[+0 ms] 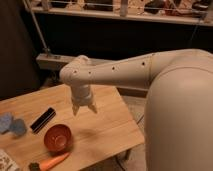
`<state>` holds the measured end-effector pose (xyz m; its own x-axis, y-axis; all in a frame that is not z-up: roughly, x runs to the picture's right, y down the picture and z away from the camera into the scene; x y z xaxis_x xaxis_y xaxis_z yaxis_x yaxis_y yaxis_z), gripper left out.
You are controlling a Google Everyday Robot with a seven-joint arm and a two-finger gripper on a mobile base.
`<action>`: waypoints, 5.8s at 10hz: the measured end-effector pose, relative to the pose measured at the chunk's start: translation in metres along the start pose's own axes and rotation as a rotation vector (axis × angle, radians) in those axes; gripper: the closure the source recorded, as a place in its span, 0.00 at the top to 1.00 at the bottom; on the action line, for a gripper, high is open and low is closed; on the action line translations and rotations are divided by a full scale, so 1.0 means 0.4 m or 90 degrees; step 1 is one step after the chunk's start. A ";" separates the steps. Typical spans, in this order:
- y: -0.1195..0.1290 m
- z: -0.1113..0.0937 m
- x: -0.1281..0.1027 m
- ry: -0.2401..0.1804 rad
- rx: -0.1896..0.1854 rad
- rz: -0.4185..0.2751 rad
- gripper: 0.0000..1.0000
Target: Push the ceramic bowl across the table
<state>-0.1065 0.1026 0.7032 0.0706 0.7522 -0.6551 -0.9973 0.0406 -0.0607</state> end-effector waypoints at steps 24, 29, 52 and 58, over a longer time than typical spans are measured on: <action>0.120 -0.026 0.011 -0.015 0.011 -0.084 0.65; 0.416 0.034 0.117 0.039 0.024 -0.248 0.65; 0.599 0.159 0.232 0.075 0.006 -0.400 0.00; 0.563 0.212 0.171 0.065 0.027 -0.417 0.00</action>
<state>-0.3279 0.2189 0.7086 0.6616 0.4977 -0.5609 -0.7476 0.4952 -0.4426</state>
